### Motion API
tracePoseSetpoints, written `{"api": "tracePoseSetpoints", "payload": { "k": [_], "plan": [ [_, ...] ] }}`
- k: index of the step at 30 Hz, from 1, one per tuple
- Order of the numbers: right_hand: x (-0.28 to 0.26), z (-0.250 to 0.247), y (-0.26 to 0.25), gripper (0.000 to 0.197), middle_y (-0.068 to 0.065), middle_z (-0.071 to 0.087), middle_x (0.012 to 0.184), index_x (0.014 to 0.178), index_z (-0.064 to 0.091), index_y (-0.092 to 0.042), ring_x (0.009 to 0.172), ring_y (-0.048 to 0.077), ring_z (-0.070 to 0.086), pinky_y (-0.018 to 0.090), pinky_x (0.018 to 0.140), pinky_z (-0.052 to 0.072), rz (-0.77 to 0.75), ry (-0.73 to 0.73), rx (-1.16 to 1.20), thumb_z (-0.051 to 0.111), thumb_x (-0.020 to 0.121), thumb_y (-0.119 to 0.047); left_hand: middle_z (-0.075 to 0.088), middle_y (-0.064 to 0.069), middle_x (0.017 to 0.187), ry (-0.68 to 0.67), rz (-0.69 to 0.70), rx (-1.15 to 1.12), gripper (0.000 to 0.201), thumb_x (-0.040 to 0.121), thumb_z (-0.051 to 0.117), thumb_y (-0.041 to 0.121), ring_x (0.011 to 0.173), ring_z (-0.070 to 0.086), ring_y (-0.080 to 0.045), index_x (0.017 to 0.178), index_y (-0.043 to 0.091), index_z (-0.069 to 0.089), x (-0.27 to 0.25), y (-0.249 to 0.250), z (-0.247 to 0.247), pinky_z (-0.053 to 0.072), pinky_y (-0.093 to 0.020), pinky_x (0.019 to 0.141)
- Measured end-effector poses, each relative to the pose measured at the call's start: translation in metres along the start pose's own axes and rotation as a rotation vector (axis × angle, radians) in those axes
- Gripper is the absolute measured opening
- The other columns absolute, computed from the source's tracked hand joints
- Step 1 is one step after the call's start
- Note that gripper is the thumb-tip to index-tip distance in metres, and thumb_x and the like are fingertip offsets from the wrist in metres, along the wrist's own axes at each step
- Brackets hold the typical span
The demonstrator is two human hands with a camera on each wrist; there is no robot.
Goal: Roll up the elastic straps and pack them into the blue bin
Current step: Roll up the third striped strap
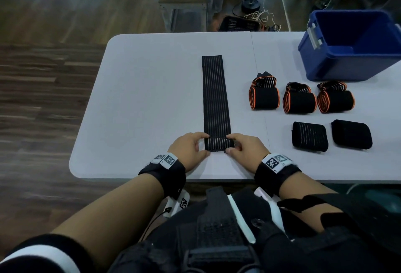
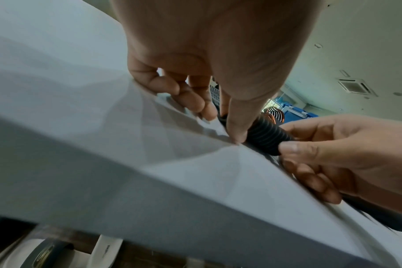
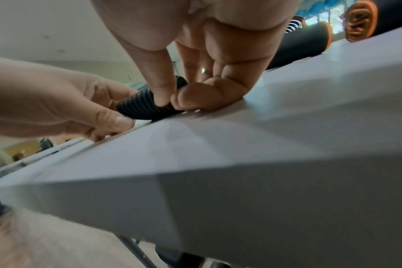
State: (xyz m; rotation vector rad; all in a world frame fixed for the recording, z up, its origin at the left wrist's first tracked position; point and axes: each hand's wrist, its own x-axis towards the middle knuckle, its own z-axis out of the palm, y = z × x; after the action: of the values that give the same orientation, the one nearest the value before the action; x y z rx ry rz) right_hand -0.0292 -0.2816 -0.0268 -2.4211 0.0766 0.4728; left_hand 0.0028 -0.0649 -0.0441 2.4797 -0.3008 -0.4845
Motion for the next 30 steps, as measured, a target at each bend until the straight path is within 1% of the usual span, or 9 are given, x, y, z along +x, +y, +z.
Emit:
{"api": "tracePoseSetpoints", "payload": {
  "k": [3,7,9,11,14,19,21,25,30],
  "plan": [
    [0.002,0.0,0.0,0.014,-0.008,0.061,0.075,0.101,0.07,-0.021,0.067,0.012,0.056,0.036,0.07,0.052,0.071,0.025,0.193,0.058,0.097,-0.027,0.053,0.013,0.068,0.036,-0.05,-0.078,0.025,0.09,0.065,0.039,0.065,0.051,-0.005,0.115,0.036,0.068,0.001,0.001,0.0,0.035,-0.025,0.059],
    [0.003,0.001,-0.006,0.033,0.007,0.061,0.067,0.082,0.063,-0.003,0.054,0.02,0.054,0.033,0.052,0.051,0.221,0.032,0.39,0.056,0.098,-0.031,0.057,0.012,0.067,-0.001,-0.115,-0.155,0.022,0.093,0.061,0.045,0.069,0.056,-0.011,0.094,0.027,0.073,0.001,0.003,0.0,0.04,-0.028,0.063],
    [0.004,0.001,-0.009,0.042,0.01,0.063,0.065,0.082,0.062,0.005,0.052,0.021,0.054,0.033,0.05,0.051,0.271,0.051,0.421,0.058,0.098,-0.034,0.061,0.008,0.066,-0.02,-0.148,-0.174,0.032,0.094,0.06,0.047,0.067,0.058,-0.016,0.077,0.022,0.07,0.003,0.004,-0.001,0.045,-0.03,0.065],
    [0.004,0.0,-0.013,0.046,0.011,0.067,0.066,0.083,0.065,0.006,0.052,0.021,0.056,0.032,0.052,0.054,0.32,0.043,0.419,0.059,0.097,-0.038,0.052,0.001,0.059,-0.044,-0.178,-0.197,0.045,0.096,0.058,0.047,0.058,0.048,-0.02,0.064,0.016,0.057,0.004,0.006,-0.003,0.04,-0.032,0.061],
    [0.005,-0.002,-0.017,0.046,0.012,0.068,0.065,0.083,0.068,0.004,0.05,0.021,0.058,0.031,0.051,0.054,0.388,0.026,0.422,0.062,0.095,-0.04,0.043,-0.008,0.062,-0.081,-0.225,-0.187,0.046,0.097,0.056,0.048,0.058,0.042,-0.022,0.066,0.014,0.056,0.005,0.01,-0.006,0.035,-0.032,0.06],
    [0.002,-0.001,-0.023,0.036,0.014,0.069,0.068,0.077,0.059,-0.008,0.05,0.023,0.057,0.036,0.054,0.056,0.414,0.038,0.379,0.062,0.095,-0.039,0.061,-0.007,0.064,-0.078,-0.255,-0.141,0.054,0.094,0.06,0.05,0.063,0.058,-0.024,0.077,0.0,0.071,0.004,0.013,-0.008,0.051,-0.035,0.067],
    [0.001,0.001,-0.022,0.025,0.012,0.07,0.072,0.087,0.052,-0.016,0.051,0.024,0.06,0.035,0.051,0.055,0.391,0.084,0.355,0.063,0.094,-0.037,0.062,-0.006,0.066,-0.064,-0.239,-0.132,0.053,0.093,0.061,0.05,0.065,0.06,-0.023,0.078,0.0,0.071,0.003,0.013,-0.006,0.053,-0.038,0.071],
    [0.0,0.007,-0.015,0.024,0.005,0.069,0.075,0.107,0.042,-0.034,0.06,0.023,0.069,0.042,0.063,0.061,0.198,0.123,0.123,0.062,0.094,-0.034,0.061,0.005,0.074,0.06,-0.204,-0.181,0.027,0.087,0.07,0.041,0.071,0.059,-0.016,0.088,0.017,0.059,-0.002,0.011,-0.003,0.045,-0.031,0.063],
    [-0.001,0.009,-0.01,0.028,0.006,0.07,0.087,0.124,0.051,-0.029,0.078,0.021,0.066,0.039,0.078,0.056,0.084,0.085,-0.011,0.057,0.097,-0.032,0.059,0.006,0.065,0.091,-0.132,-0.254,0.02,0.087,0.072,0.031,0.063,0.057,-0.012,0.097,0.029,0.054,-0.009,0.007,-0.001,0.041,-0.028,0.063]
  ]
}}
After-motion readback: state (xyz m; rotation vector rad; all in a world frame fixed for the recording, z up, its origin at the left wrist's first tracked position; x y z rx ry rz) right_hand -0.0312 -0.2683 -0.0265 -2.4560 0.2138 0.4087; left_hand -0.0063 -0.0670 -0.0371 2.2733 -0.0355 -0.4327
